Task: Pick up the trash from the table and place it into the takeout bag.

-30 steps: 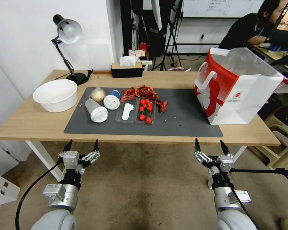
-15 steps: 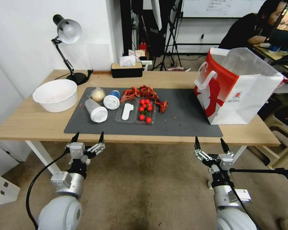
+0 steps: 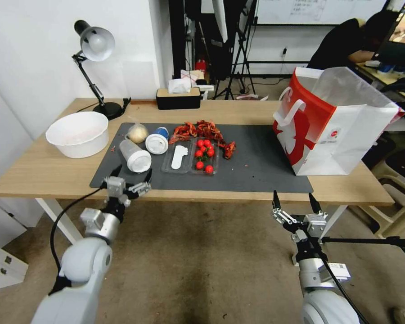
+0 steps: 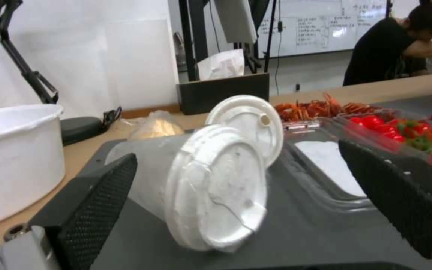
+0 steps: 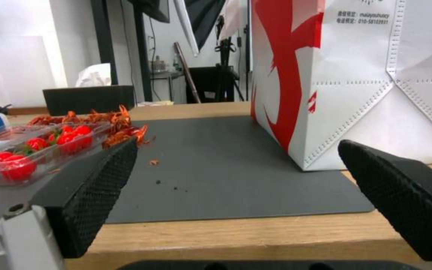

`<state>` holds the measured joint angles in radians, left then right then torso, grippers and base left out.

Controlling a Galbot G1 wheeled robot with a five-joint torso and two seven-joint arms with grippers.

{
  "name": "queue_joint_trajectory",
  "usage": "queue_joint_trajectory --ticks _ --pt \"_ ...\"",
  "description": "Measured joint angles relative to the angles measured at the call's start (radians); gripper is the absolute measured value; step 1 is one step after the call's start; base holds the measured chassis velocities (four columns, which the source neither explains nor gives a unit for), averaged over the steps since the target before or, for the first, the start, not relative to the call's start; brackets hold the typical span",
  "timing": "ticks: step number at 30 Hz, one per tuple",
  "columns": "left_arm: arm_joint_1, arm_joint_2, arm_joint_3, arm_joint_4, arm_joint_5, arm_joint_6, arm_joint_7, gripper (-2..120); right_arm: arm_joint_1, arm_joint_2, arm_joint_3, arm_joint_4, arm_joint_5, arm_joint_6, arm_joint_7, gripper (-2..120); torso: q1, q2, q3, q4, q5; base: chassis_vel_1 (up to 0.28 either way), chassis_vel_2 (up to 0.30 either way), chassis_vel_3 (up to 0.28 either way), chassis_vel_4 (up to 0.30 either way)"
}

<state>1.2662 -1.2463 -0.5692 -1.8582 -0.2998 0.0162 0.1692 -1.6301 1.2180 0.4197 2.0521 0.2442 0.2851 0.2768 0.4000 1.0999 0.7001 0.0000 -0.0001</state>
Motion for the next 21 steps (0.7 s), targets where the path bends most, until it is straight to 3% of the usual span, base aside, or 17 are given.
queue_joint_trajectory --ticks 11,14,21 --pt "-0.068 0.058 0.037 0.112 -0.020 -0.001 0.006 99 0.010 0.006 0.001 -0.004 -0.001 -0.011 0.004 100 0.000 0.000 0.000 0.0001 0.0000 0.000 0.000 0.000 0.000" --pt "-0.076 0.061 0.036 0.127 -0.021 -0.002 0.006 93 0.010 0.007 0.002 -0.007 -0.001 -0.011 0.005 100 0.000 0.000 0.000 0.0000 0.0001 0.000 0.000 0.000 0.000" --pt "-0.075 0.068 0.031 0.128 -0.020 -0.008 0.006 65 0.011 0.009 0.002 -0.013 -0.001 -0.010 0.007 100 0.000 0.000 0.000 0.0000 0.0002 0.000 0.000 0.000 0.000"
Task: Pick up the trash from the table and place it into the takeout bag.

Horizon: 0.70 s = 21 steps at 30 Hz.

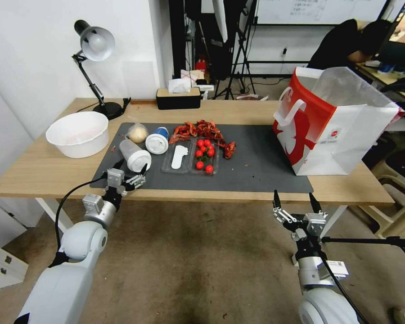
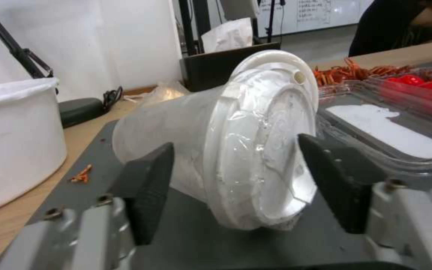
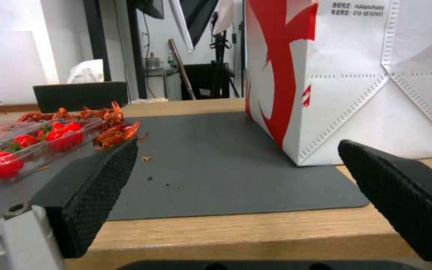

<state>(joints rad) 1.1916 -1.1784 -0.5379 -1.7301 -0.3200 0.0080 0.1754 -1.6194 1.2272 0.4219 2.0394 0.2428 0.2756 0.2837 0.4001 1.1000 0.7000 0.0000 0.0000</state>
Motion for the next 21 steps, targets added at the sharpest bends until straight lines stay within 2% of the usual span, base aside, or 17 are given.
queue_joint_trajectory --ticks 3,6,7,14,21 --pt "0.008 0.000 -0.002 -0.003 0.002 -0.003 0.000 56 0.000 0.001 0.000 0.000 0.000 0.001 0.000 100 0.000 0.000 0.000 0.0000 -0.0001 0.000 0.000 0.000 0.000" --pt "0.018 -0.001 -0.008 -0.007 0.004 -0.010 0.003 40 0.000 0.002 -0.001 0.000 -0.001 0.001 0.000 100 0.000 0.000 0.000 0.0000 -0.0001 0.000 0.000 0.000 0.000" --pt "0.018 -0.001 -0.008 -0.007 0.004 -0.010 0.003 40 0.000 0.002 -0.001 0.000 -0.001 0.001 0.000 100 0.000 0.000 0.000 0.0000 -0.0001 0.000 0.000 0.000 0.000" --pt "0.029 0.000 -0.022 -0.009 0.010 -0.023 0.021 15 -0.005 0.004 -0.002 0.002 -0.004 0.003 0.000 100 0.000 0.000 0.000 0.0000 0.0000 0.000 0.000 0.000 0.000" --pt "0.033 0.005 -0.026 -0.010 0.010 -0.039 0.038 7 -0.009 0.008 -0.003 0.004 -0.008 0.006 0.000 100 0.000 0.000 0.000 0.0001 -0.0001 0.000 0.000 0.000 0.000"
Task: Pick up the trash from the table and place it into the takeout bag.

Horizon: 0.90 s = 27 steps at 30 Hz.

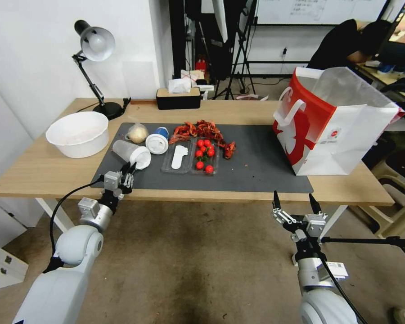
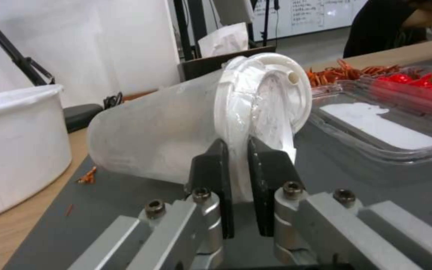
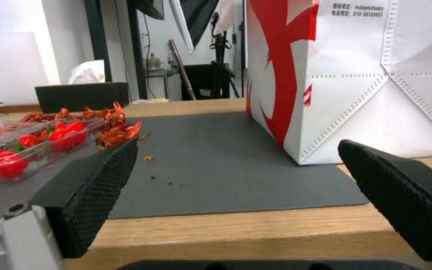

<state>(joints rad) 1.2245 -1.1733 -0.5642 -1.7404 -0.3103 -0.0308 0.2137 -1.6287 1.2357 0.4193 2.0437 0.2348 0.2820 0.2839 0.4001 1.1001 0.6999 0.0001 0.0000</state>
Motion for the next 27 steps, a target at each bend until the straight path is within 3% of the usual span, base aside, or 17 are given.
queue_joint_trajectory --ticks 11,21,27 --pt "-0.034 0.042 0.045 -0.047 -0.063 -0.049 0.034 6 -0.003 0.005 0.002 0.003 -0.003 0.003 0.000 100 0.000 0.000 0.000 0.0000 0.0001 0.000 0.000 0.000 0.000" --pt "-0.200 0.144 0.225 -0.076 -0.180 -0.069 0.046 5 -0.015 0.020 0.008 0.003 -0.017 0.004 0.003 100 0.000 0.000 0.000 -0.0001 0.0002 0.000 0.000 0.000 0.000" --pt "-0.429 0.232 0.397 -0.045 -0.290 -0.066 0.045 5 -0.022 0.027 0.018 0.006 -0.026 0.004 0.006 100 0.000 0.000 0.000 -0.0005 0.0004 0.000 0.000 0.000 0.000"
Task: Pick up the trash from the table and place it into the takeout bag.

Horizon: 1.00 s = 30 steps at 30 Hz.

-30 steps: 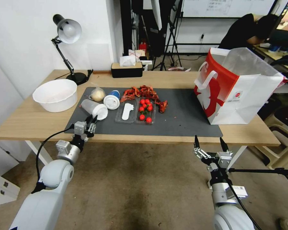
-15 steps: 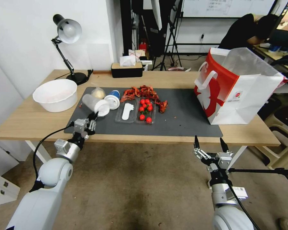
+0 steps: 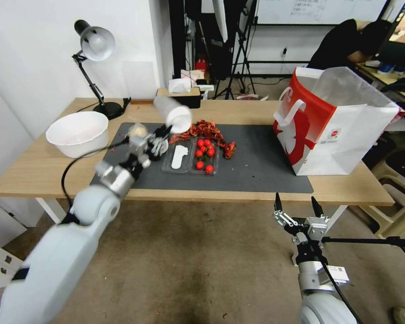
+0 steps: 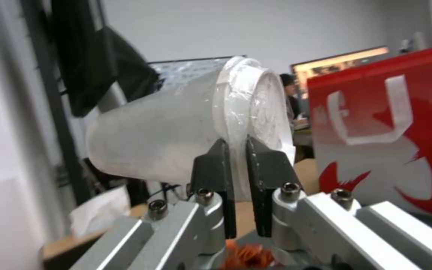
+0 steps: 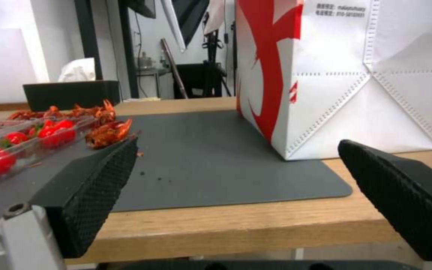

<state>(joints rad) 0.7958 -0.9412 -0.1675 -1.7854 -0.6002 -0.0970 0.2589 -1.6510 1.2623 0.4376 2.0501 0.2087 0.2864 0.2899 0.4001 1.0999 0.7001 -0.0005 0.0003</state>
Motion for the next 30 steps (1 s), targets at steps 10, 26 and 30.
queue_joint_trajectory --ticks 10,26,30 --pt "-0.255 0.028 0.249 0.081 -0.105 0.009 -0.003 5 0.002 -0.009 0.009 0.010 0.000 -0.009 0.004 100 0.000 0.000 0.000 0.0005 0.0001 0.000 0.000 0.000 0.000" --pt "-0.641 -0.171 0.556 0.273 -0.197 0.022 -0.012 5 0.000 -0.005 0.017 0.014 0.001 -0.015 0.008 100 0.000 0.000 0.000 0.0005 0.0000 0.000 0.000 0.000 0.000" --pt "-0.713 -0.253 0.615 0.342 -0.209 0.019 -0.012 5 0.000 -0.004 0.021 0.012 0.001 -0.015 0.010 100 0.000 0.000 0.000 0.0004 -0.0001 0.000 0.000 0.000 0.000"
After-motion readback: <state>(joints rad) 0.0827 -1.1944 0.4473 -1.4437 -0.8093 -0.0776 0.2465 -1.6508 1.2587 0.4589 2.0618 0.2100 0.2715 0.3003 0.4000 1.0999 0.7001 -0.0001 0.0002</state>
